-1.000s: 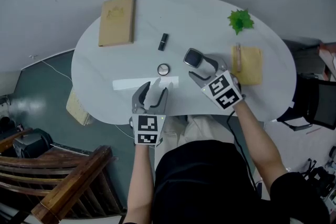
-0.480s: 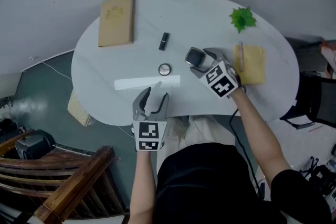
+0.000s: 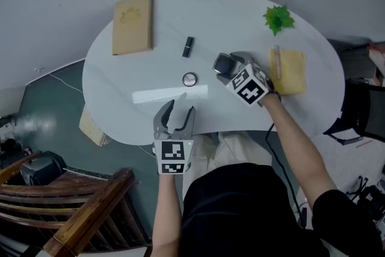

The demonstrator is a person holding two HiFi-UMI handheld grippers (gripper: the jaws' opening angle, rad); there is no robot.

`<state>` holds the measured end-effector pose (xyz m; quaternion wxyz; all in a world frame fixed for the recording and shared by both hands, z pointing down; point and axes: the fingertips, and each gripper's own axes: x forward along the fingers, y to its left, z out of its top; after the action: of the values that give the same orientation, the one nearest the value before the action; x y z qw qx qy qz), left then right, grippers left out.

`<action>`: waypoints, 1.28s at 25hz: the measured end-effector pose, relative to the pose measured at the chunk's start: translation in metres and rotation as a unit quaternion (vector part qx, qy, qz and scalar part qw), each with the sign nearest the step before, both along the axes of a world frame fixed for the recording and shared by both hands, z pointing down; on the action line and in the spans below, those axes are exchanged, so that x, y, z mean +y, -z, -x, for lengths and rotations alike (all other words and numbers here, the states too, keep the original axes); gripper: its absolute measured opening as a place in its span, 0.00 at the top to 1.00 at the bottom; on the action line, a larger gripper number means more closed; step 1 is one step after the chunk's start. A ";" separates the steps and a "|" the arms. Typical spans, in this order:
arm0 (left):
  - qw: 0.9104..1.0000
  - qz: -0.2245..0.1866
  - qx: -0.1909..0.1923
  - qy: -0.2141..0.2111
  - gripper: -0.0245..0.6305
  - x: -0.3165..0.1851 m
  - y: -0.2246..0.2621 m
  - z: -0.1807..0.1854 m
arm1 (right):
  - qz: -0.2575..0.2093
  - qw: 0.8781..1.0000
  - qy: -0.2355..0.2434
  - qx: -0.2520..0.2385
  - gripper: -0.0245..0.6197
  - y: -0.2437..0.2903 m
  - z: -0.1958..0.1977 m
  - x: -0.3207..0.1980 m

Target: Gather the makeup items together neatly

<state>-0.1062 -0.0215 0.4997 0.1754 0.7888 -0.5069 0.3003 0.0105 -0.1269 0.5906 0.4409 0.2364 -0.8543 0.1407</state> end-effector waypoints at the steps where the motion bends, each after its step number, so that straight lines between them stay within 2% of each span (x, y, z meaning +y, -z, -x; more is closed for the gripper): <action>1: 1.000 0.001 0.000 0.000 0.62 0.000 0.000 0.000 | -0.001 1.000 0.000 0.001 0.46 -0.001 0.000 -0.001; 13: 1.000 0.000 0.002 0.007 0.62 0.001 0.000 0.004 | -0.007 0.999 0.032 0.016 0.45 -0.001 0.001 -0.002; 22: 1.000 -0.002 0.004 0.013 0.62 0.004 0.000 0.006 | 0.004 0.995 0.099 0.022 0.45 0.001 0.012 0.018; 32: 1.000 -0.006 0.005 0.014 0.62 0.006 0.001 0.004 | 0.004 0.984 0.175 0.025 0.45 0.002 0.024 0.042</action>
<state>-0.1099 -0.0152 0.4985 0.1768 0.7843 -0.5187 0.2908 -0.0132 -0.0850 0.5884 0.4810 0.0850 -0.8706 0.0589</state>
